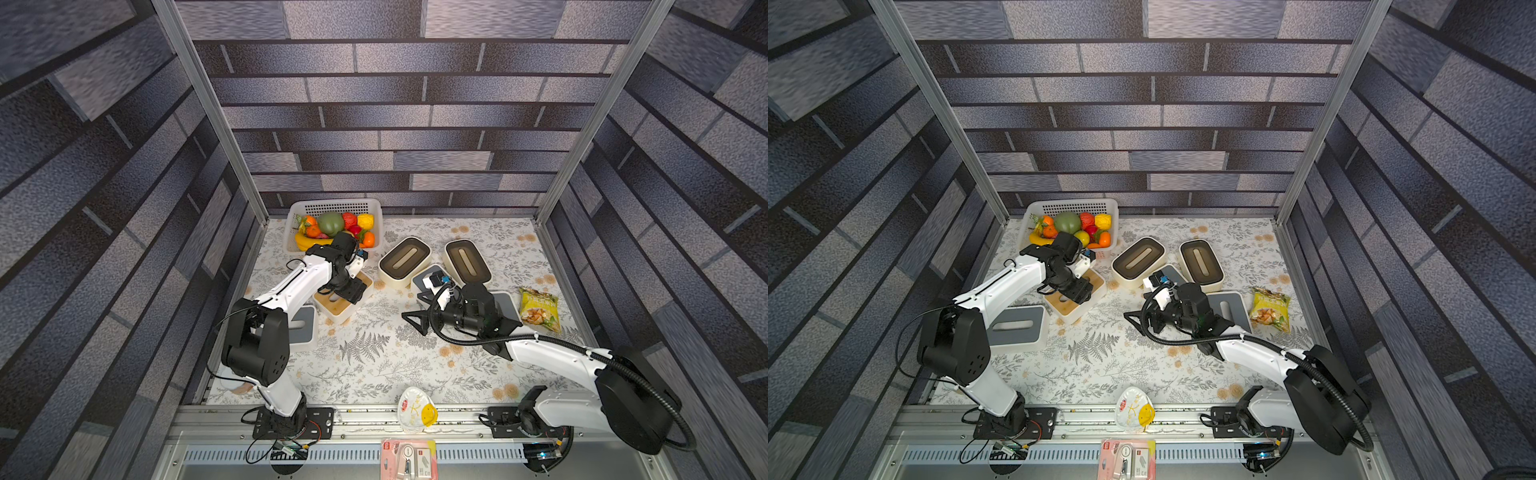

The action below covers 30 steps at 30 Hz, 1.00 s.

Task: Stack the tissue boxes
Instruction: Pick up the tissue box from the center of the board.

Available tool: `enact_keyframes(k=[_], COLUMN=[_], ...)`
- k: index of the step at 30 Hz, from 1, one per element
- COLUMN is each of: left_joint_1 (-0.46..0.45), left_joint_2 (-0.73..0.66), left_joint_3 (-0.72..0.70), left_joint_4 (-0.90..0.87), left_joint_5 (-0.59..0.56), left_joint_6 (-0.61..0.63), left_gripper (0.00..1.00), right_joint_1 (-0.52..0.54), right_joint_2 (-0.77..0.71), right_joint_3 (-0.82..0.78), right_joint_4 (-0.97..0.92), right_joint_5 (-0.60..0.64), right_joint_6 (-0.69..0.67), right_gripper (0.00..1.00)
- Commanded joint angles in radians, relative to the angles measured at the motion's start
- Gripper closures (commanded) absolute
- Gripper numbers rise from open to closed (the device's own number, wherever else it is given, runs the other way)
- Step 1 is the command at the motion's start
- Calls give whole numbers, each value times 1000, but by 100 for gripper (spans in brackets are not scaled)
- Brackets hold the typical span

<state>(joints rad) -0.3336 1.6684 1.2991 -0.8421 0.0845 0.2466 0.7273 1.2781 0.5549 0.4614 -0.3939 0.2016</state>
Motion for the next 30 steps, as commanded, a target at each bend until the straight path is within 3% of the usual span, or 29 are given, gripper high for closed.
enact_keyframes(k=[1, 12, 30], left_joint_1=[7, 24, 27], left_joint_2=[7, 31, 48], left_joint_3=[27, 18, -3], left_joint_4=[2, 35, 69], left_joint_5=[17, 21, 44], left_joint_6=[37, 54, 58], left_gripper=[21, 26, 26], right_joint_1=[17, 22, 24], right_joint_2=[-4, 4, 9], right_joint_3=[13, 27, 33], right_joint_4=[30, 6, -6], right_joint_5=[-21, -29, -30], right_joint_6=[-14, -30, -41], right_gripper=[0, 0, 0])
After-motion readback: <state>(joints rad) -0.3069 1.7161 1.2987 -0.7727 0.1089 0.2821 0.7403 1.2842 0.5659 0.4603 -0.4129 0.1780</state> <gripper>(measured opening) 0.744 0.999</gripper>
